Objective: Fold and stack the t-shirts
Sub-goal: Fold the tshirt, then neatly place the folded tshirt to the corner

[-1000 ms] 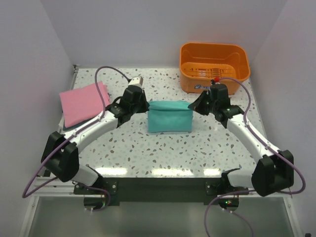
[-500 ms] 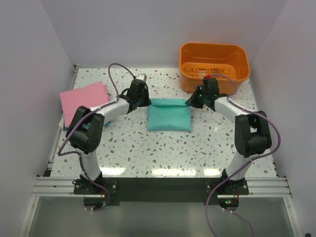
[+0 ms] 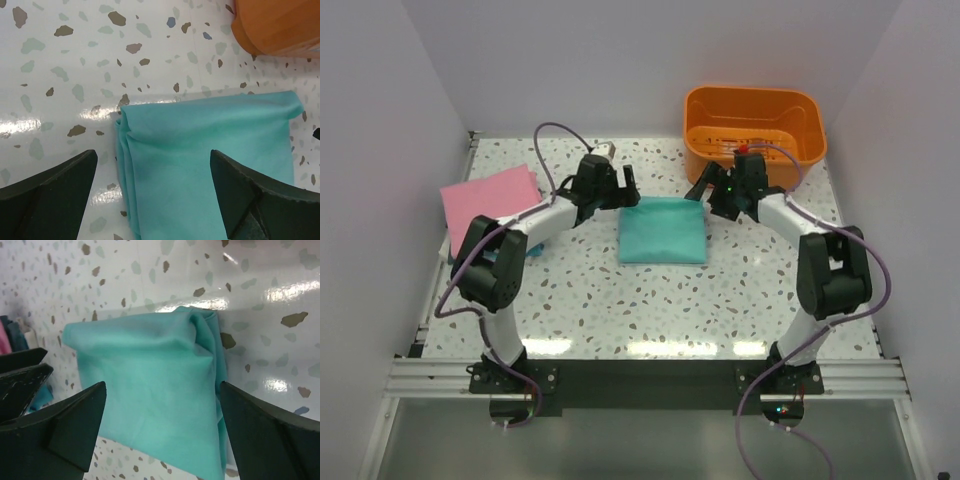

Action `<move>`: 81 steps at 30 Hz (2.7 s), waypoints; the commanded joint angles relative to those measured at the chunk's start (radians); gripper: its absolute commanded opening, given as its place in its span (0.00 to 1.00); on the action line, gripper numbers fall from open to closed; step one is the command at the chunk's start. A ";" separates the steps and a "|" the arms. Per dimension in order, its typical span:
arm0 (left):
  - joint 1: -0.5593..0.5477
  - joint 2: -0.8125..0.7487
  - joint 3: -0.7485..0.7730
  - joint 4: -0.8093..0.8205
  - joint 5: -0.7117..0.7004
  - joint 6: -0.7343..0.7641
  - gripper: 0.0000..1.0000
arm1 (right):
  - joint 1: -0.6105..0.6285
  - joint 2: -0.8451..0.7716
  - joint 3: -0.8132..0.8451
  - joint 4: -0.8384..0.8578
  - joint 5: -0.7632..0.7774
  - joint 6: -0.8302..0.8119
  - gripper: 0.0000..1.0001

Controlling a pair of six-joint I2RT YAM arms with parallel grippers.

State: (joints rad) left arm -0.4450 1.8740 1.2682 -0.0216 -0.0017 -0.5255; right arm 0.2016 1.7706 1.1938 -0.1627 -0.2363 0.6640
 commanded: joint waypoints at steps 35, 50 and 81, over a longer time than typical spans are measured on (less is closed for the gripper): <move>0.000 0.373 0.235 -0.118 -0.133 0.032 0.77 | 0.074 0.214 -0.017 0.354 -0.046 -0.084 0.99; -0.004 0.167 0.151 -0.094 -0.024 0.035 1.00 | 0.143 -0.040 -0.031 0.220 -0.031 -0.207 0.99; -0.182 0.179 0.141 -0.285 -0.509 0.248 0.00 | 0.219 -1.287 -0.548 -0.394 0.497 -0.199 0.98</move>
State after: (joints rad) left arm -0.6338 2.0682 1.3857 -0.1844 -0.3321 -0.3927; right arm 0.4198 0.4988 0.6407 -0.4591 0.1516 0.4927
